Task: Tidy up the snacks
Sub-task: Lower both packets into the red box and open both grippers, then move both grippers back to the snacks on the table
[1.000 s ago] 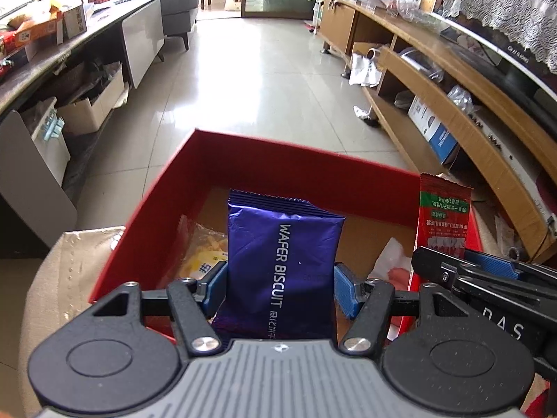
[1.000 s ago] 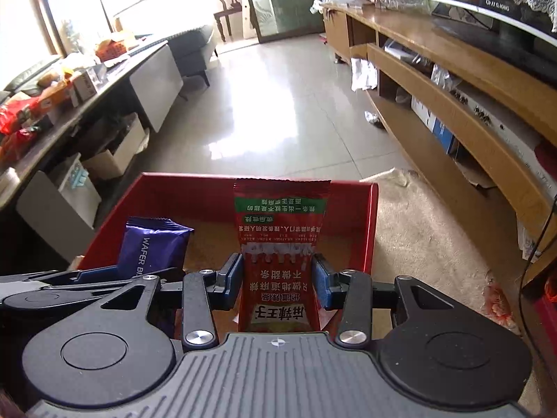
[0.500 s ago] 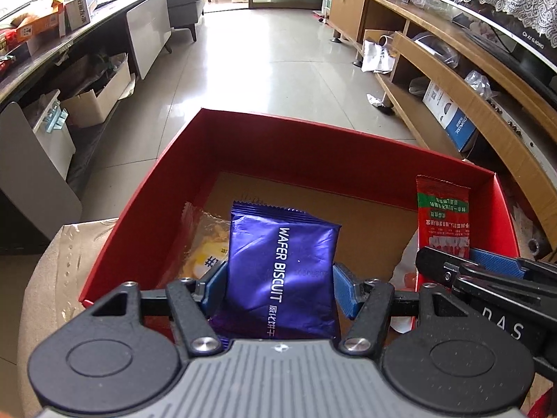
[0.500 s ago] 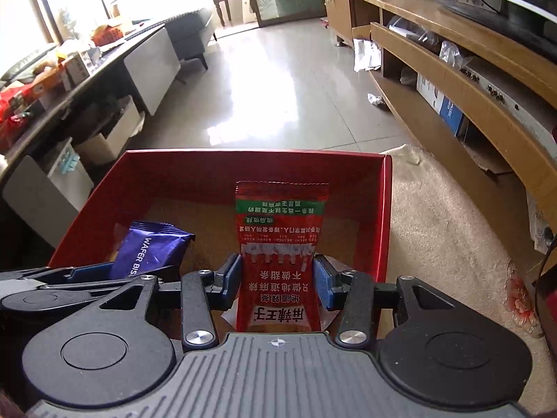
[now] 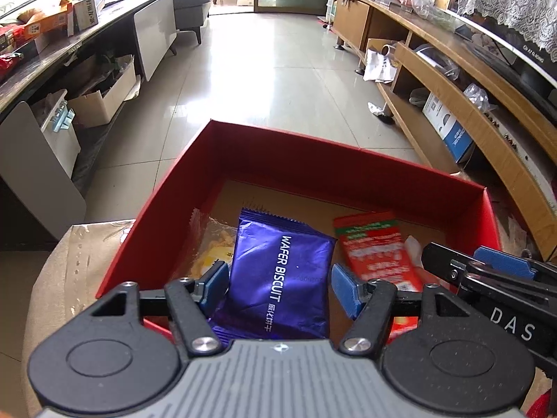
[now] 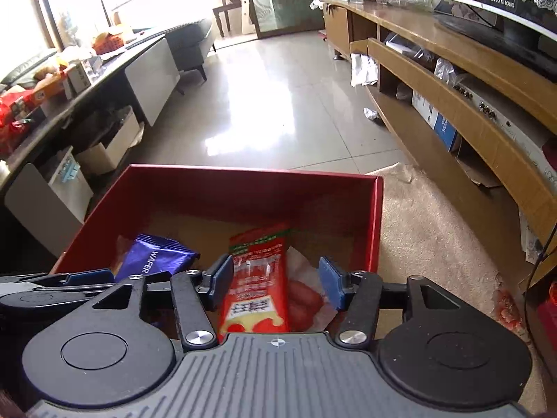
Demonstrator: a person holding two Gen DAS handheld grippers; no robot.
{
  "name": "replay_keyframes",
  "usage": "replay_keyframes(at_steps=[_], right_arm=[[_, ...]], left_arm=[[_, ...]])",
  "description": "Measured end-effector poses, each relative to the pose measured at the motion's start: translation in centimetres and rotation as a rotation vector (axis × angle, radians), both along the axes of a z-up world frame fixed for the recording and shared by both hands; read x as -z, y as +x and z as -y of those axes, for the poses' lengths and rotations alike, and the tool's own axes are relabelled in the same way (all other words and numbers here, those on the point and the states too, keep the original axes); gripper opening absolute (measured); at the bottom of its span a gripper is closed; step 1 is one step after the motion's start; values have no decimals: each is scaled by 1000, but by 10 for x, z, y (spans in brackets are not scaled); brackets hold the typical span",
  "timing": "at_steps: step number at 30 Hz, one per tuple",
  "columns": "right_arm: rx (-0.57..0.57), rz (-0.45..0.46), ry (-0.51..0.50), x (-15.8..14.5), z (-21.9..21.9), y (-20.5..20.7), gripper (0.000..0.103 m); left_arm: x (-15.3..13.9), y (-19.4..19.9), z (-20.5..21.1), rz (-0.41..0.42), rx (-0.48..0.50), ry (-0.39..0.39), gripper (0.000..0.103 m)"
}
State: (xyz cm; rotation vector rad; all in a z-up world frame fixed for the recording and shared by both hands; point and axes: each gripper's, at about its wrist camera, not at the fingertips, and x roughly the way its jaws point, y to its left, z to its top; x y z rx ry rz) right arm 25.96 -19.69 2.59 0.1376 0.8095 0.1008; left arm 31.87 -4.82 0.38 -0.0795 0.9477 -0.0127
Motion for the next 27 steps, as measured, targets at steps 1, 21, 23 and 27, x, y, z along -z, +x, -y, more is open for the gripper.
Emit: replay_keyframes(at_steps=[1, 21, 23, 27], right_arm=[[2, 4, -1, -2, -1, -1, 65], [-85, -29, -71, -27, -31, -62, 70], [-103, -40, -85, -26, -37, -71, 71], [-115, -55, -99, -26, -41, -86, 71]], left_arm=[[-3, -2, 0, 1, 0, -5, 62], [-25, -84, -54, -64, -24, -25, 67], [-23, -92, -62, -72, -42, -27, 67], [-15, -105, -80, -104, -85, -46, 68]])
